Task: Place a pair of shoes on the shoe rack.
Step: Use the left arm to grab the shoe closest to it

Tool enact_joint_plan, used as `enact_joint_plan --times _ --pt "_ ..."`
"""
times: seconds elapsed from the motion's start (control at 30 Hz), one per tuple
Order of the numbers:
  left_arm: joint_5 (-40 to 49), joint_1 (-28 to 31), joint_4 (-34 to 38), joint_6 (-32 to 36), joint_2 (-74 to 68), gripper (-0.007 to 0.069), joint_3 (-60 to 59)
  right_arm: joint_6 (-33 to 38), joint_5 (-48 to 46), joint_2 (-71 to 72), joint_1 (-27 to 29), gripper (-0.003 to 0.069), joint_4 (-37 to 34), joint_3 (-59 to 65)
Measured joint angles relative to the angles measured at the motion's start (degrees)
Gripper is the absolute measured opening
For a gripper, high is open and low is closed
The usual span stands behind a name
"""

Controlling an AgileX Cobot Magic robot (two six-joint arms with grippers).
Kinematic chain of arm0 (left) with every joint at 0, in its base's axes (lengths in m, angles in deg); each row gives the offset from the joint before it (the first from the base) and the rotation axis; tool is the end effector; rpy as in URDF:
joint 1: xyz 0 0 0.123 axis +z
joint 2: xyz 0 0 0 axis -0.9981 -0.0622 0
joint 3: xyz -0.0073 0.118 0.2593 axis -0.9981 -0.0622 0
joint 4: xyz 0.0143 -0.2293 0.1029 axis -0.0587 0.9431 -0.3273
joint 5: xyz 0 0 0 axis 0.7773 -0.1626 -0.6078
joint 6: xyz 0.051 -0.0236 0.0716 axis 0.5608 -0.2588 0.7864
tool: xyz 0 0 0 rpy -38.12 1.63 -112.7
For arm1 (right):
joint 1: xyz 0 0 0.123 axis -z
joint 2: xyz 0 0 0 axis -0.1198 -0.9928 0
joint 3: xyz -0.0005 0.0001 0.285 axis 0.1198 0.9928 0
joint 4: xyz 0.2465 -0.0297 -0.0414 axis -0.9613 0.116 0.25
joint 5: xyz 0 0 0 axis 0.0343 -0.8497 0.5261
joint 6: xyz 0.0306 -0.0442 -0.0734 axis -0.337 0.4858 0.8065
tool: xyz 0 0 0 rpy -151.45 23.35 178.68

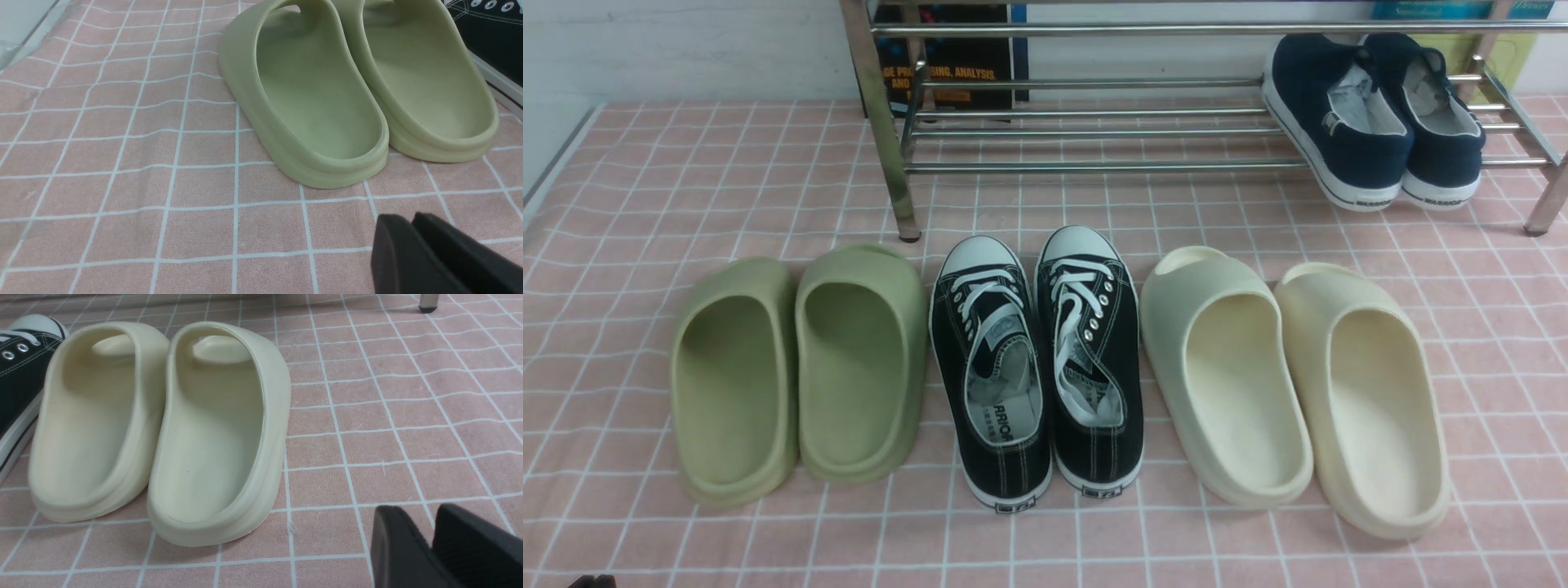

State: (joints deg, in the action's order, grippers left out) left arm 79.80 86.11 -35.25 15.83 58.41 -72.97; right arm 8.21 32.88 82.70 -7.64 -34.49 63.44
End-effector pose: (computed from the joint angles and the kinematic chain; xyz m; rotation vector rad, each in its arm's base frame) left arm 0.0522 -0.0031 0.1726 0.0887 1.8738 0.0120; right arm 0.0524 0.0017 0.1753 0.1142 1.8611 0.1177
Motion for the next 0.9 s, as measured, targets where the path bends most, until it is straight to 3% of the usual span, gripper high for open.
enact_joint_plan --times 0.67,0.73,0.8,0.83,0.9 --pt "-1.1 0.0 -1.2 0.1 0.0 0.0006 -0.1 0.0 0.0 0.0 0.0 0.0181 0.0 0.0" --pt "-5.0 0.0 -2.2 0.1 0.0 0.0008 -0.5 0.0 0.0 0.0 0.0 0.0185 0.0 0.0" --pt "-15.6 0.0 -2.5 0.1 0.0 0.0013 -0.5 0.0 0.0 0.0 0.0 0.0188 0.0 0.0" --pt "-15.6 0.0 -2.5 0.1 0.0 0.0013 -0.5 0.0 0.0 0.0 0.0 0.0188 0.0 0.0" --pt "-26.8 0.0 -2.5 0.1 0.0 0.0016 -0.5 0.0 0.0 0.0 0.0 0.019 0.0 0.0"
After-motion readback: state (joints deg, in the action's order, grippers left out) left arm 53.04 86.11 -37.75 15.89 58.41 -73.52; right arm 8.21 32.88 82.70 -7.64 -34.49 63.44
